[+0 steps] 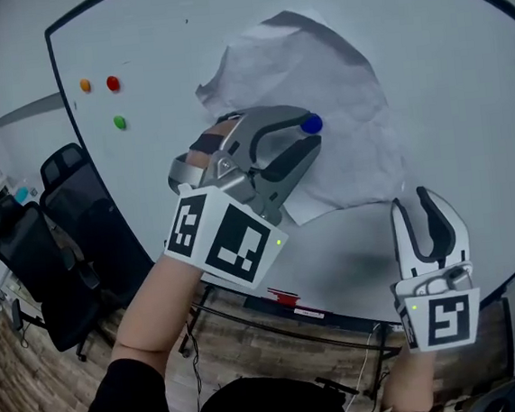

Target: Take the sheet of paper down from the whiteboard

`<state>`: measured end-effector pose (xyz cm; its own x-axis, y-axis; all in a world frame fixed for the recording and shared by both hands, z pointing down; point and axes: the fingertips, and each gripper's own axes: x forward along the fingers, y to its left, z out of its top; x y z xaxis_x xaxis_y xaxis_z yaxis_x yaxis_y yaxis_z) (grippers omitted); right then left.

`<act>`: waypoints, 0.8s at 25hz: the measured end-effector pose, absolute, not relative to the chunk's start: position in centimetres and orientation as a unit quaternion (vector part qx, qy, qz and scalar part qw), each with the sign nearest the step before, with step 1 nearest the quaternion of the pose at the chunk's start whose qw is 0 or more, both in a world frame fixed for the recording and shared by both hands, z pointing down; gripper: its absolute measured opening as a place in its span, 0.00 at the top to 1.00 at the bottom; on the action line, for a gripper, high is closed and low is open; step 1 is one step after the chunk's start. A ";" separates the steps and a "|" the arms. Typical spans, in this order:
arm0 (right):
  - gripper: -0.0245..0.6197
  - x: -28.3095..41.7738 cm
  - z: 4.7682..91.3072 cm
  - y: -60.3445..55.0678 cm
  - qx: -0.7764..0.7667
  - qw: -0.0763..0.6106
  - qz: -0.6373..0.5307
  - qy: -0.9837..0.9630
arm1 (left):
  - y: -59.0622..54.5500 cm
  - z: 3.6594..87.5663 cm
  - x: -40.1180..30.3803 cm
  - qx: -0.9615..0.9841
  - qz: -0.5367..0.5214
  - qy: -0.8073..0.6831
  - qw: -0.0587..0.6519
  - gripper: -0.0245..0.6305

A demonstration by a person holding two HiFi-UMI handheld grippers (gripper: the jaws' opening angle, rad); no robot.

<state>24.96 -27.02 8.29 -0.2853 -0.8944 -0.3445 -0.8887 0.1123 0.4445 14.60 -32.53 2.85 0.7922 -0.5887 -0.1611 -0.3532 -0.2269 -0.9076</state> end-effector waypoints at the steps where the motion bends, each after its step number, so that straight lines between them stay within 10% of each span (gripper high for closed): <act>1: 0.75 24.9 8.3 -27.2 0.598 0.003 -0.291 -0.747 | -32.9 3.1 14.8 -0.780 -0.116 0.300 0.537 0.76; 20: 0.73 25.4 10.2 -30.1 0.611 0.041 -0.254 -0.748 | -35.1 3.4 15.7 -0.752 -0.126 0.337 0.552 0.76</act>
<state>25.39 -30.09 10.24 -0.2489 -0.9360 -0.2490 -0.8942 0.1233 0.4303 15.74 -35.07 3.40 0.7406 -0.6469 -0.1820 -0.3681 -0.1638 -0.9153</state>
